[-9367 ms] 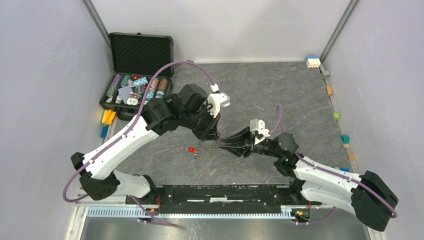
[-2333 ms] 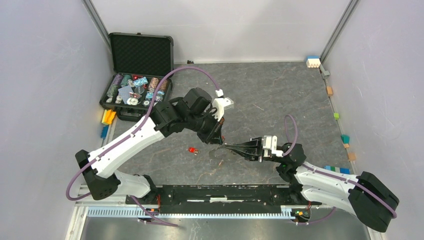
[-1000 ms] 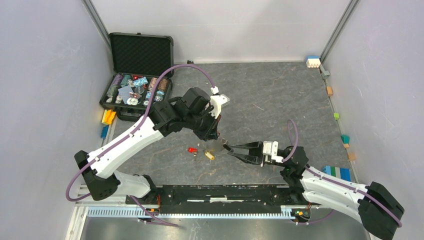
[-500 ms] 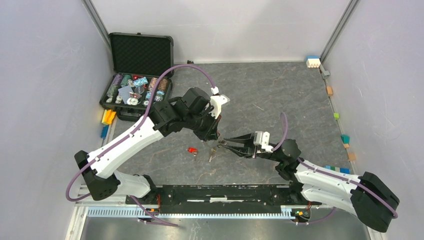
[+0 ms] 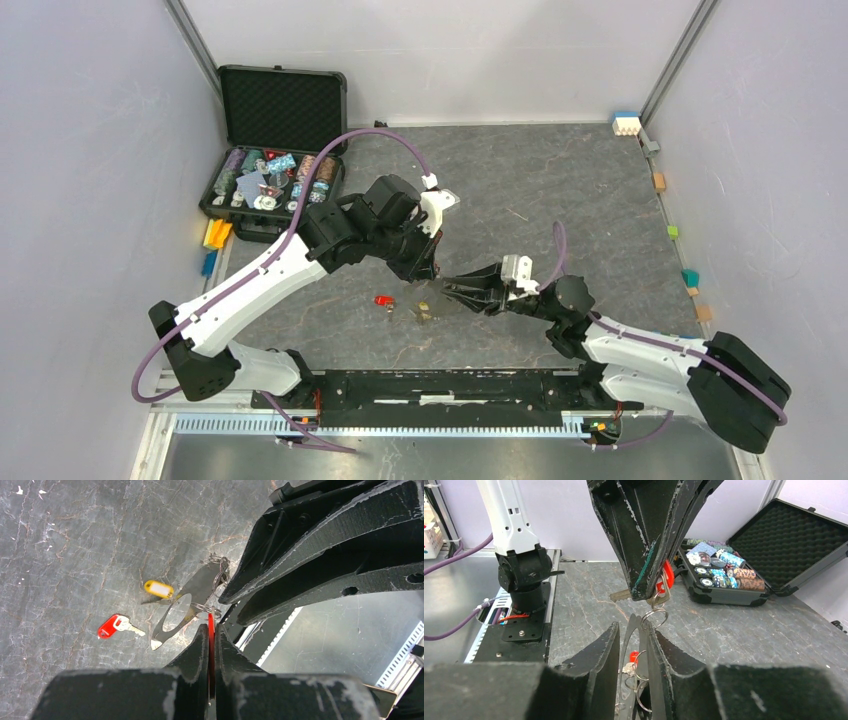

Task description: Remove the keys from the keyring

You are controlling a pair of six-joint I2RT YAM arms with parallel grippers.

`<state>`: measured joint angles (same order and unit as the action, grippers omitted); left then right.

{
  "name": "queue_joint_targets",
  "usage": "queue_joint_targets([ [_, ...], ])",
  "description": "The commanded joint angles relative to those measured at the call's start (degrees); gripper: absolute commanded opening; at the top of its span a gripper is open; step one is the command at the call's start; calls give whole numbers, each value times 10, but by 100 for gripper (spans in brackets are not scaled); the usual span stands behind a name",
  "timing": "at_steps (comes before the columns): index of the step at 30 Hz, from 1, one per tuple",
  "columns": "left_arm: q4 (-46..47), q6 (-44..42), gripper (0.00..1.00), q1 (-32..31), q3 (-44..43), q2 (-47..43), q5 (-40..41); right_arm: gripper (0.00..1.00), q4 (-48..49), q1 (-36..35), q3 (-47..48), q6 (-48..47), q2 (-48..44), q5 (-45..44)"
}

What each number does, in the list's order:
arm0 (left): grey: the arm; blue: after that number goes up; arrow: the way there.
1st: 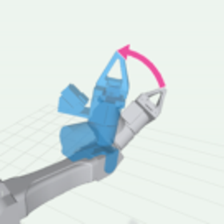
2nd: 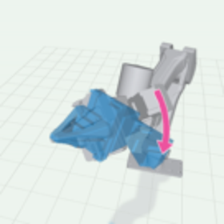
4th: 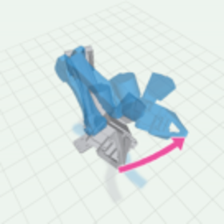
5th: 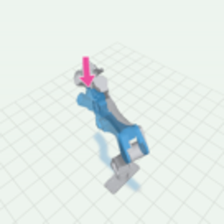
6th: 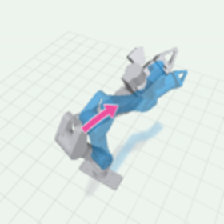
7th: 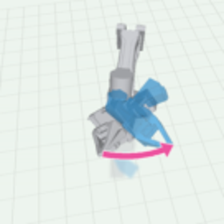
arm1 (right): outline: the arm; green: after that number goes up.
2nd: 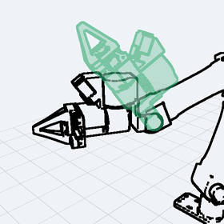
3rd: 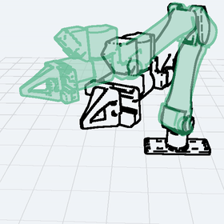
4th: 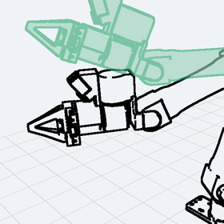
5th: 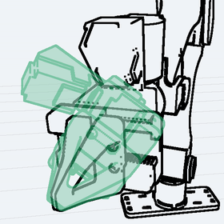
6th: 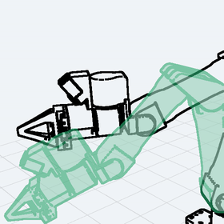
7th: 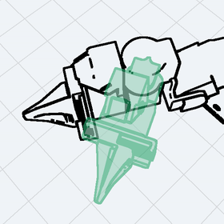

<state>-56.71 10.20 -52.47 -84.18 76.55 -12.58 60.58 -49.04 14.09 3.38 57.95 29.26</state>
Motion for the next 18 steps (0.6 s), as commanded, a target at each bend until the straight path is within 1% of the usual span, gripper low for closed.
queue_joint_targets([
  [1,17,-7,2,1,-20,-14,-14,32,41,-1,30,18,13,-3],
  [11,19,-5,2,1,-20,-10,-18,32,68,-2,35,42,33,4],
  [18,19,-4,2,1,-22,-10,-18,31,70,-2,36,46,42,7],
])
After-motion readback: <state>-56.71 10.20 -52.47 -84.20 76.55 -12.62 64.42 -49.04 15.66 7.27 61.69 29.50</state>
